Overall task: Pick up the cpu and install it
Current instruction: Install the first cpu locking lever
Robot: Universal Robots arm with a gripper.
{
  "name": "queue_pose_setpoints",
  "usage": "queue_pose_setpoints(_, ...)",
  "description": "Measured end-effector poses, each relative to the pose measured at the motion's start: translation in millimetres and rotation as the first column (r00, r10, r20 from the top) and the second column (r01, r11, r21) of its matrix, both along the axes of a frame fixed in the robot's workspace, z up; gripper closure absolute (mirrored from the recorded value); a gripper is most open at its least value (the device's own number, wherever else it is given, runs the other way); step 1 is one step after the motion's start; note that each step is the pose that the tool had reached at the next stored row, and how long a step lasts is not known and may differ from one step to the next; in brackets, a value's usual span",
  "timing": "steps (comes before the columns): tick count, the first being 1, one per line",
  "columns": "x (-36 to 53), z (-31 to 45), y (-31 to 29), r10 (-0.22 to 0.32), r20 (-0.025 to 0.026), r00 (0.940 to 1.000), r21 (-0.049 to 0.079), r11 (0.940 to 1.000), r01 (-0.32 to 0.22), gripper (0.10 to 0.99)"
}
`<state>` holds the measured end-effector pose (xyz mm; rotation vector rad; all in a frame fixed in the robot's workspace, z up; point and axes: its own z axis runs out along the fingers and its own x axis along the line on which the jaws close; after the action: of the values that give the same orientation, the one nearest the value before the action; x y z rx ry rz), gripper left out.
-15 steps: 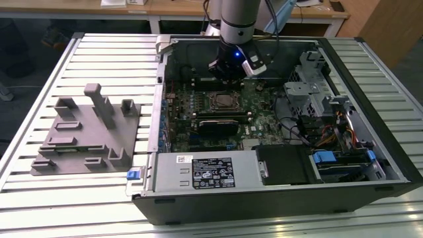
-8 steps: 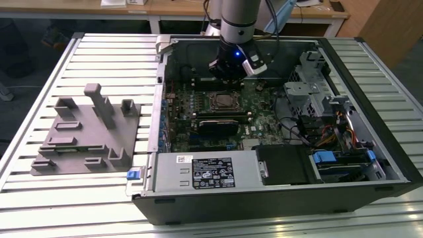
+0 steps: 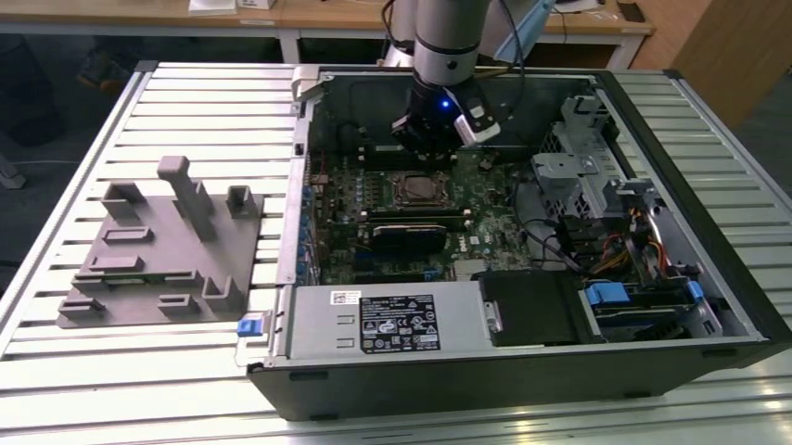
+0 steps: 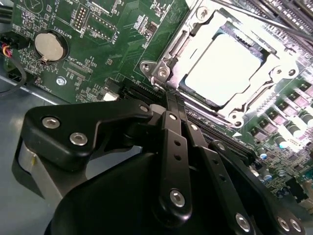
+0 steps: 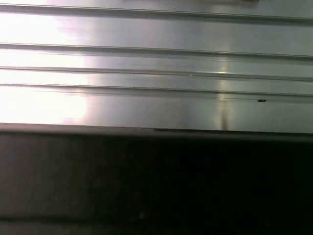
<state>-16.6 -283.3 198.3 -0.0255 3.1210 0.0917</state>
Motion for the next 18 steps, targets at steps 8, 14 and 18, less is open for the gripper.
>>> queue_pose_setpoints(8,0.2,1.7,0.0,0.000,0.0001,1.0000,-0.002,1.0000,0.000,0.980)
queue_pose_setpoints(14,0.7,7.9,-0.1,0.000,-0.0001,1.0000,-0.007,1.0000,0.000,0.980)
queue_pose_setpoints(18,1.1,7.9,-2.1,0.000,-0.0003,1.0000,-0.007,1.0000,0.000,0.980)
